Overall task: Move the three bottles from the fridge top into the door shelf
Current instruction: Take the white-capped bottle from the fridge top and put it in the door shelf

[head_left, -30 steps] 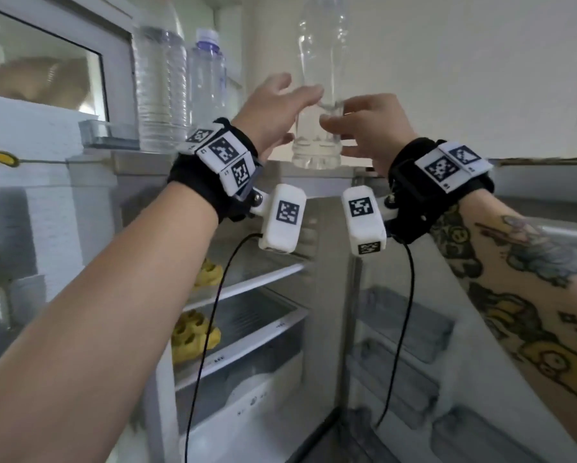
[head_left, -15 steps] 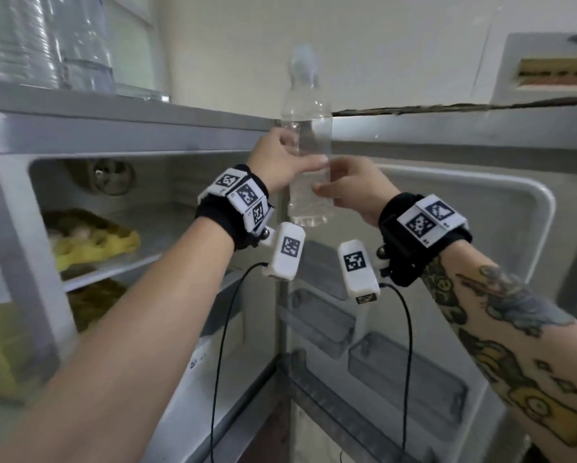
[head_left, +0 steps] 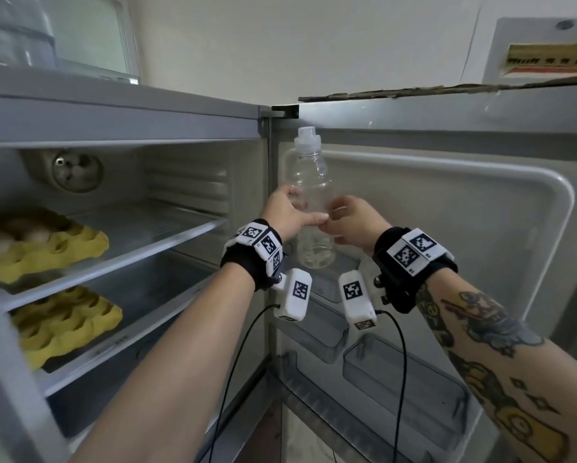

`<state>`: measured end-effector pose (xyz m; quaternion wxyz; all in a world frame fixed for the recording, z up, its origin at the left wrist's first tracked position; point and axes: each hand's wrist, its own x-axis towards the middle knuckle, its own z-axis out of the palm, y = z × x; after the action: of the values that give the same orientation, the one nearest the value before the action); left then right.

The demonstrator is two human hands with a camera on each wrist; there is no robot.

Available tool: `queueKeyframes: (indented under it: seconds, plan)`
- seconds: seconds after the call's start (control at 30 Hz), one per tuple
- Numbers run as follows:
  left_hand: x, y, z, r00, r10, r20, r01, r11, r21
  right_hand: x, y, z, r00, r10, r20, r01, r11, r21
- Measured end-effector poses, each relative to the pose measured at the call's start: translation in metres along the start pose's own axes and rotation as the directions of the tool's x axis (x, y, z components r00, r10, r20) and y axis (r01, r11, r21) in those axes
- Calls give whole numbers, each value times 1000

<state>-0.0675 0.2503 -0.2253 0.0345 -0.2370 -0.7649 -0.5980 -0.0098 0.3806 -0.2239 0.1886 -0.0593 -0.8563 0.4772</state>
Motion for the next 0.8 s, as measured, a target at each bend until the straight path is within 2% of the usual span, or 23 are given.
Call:
queueKeyframes:
  seconds: [0.27, 0.43, 0.6, 0.8]
  plan:
    - [19, -26, 22, 999, -2, 42, 0, 999, 54, 8, 23, 3, 998, 55, -39, -57, 998, -39]
    - [19, -31, 34, 993, 4, 115, -14, 997, 79, 8, 31, -9, 995, 82, -59, -89, 987, -136]
    - [20, -33, 41, 983, 7, 185, -23, 996, 84, 5, 32, -16, 994, 111, -12, -110, 950, -293]
    - [20, -36, 45, 981, 26, 190, -42, 996, 84, 2, 35, -16, 991, 131, -13, -129, 949, -287]
